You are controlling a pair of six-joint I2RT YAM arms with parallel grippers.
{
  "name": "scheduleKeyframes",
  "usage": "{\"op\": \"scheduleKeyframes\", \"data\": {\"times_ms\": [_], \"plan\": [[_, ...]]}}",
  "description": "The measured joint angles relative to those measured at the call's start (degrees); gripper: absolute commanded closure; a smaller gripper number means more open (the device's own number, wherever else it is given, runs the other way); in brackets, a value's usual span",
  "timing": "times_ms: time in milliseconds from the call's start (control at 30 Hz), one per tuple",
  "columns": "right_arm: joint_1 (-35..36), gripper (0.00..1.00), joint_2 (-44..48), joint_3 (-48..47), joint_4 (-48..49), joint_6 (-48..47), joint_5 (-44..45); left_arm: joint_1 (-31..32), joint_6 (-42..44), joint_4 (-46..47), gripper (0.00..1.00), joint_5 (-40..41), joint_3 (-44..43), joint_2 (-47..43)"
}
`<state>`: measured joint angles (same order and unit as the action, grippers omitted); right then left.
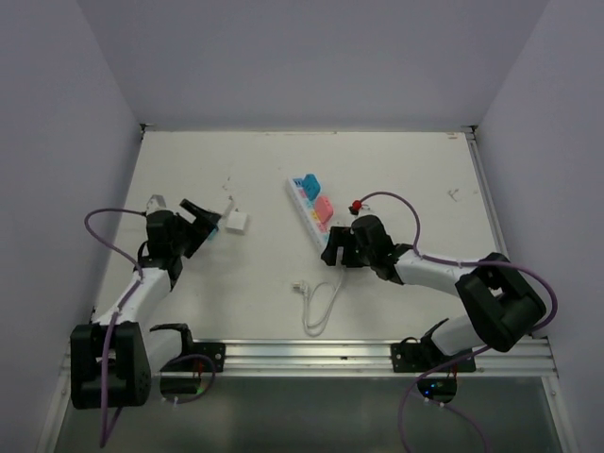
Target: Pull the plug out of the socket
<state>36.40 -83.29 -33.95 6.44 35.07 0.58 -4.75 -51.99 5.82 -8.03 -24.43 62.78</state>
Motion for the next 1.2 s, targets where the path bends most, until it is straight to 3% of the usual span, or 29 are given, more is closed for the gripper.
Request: {"op": "scheduleKeyframes", "data": {"times_ms": [300,600,867,1200], "plan": [[3.39,1.00,-0.70,-0.87,-0.81,0.11,0.24,19.39,-5.29,-2.08,0.05,1.36,0.74,-2.93],[4.31,1.00,-0.79,-0.79,-0.20,2.05,-0.28,34.84,-11.76,1.92,0.06,4.81,-3.54,11.37],[5.18,1.00,-0.90,-0.37,1.18,3.65,-0.94,39.78,-15.02,6.62,0.12,6.05,-12.87,23.47],[5.51,1.00,-1.88,-0.04,4.07,5.16,-3.21,40.89,-18.99,10.69,0.36,6.43,-15.02,32.13]]}}
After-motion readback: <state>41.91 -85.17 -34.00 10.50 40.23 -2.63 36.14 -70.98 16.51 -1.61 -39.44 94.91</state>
